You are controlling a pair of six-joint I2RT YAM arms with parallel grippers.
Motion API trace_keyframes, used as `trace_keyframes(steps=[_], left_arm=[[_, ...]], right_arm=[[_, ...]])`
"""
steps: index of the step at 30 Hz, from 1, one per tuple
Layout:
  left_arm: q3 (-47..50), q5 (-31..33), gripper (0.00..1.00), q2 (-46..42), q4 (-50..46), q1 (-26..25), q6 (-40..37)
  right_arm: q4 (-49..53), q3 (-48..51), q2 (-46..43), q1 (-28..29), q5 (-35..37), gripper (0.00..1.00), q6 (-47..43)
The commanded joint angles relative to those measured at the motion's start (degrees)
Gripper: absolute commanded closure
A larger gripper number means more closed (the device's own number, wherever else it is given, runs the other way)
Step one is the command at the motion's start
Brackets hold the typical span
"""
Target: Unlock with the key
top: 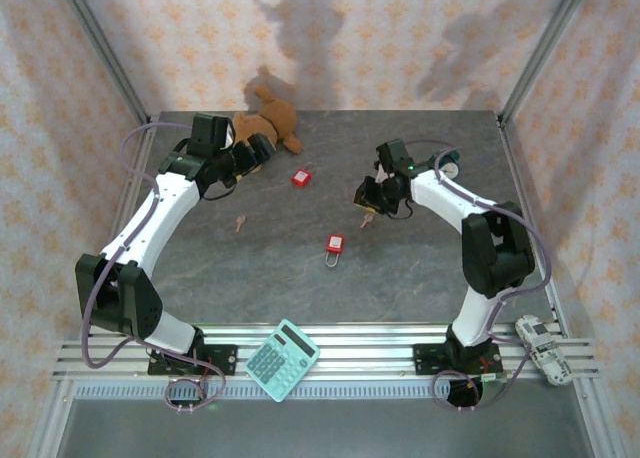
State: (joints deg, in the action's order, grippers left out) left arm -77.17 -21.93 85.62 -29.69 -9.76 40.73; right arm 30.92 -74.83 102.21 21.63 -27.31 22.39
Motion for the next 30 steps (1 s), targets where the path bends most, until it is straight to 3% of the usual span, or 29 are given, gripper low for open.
trace_keyframes(steps=[1,5,10,20,30], left_arm=[[0.26,-0.59,0.09,0.42,1.3,-0.23,0.49],[0.25,-0.89,0.09,0.57,1.47,-0.19,0.66],[0.35,-1.14,0.09,0.95,1.53,-0.18,0.8],[0.53,-1.22,0.1,0.86,1.65,-0.22,0.75],[0.26,-1.36,0.1,1.21,1.57,-0.24,0.5]], right_arm=[[12.6,-4.77,1.1,1.93,18.25,0.73,-8.28],[16.84,-5.45,3.9,6.03,30.29,0.76,-15.0],[15.53,-5.29,6.45,8.81,30.38,0.76,-17.84],[14.36,-8.48,12.59,8.78,28.58,0.76,-17.83],[12.89,-9.19,13.18,8.83,27.62,0.73,-16.86]])
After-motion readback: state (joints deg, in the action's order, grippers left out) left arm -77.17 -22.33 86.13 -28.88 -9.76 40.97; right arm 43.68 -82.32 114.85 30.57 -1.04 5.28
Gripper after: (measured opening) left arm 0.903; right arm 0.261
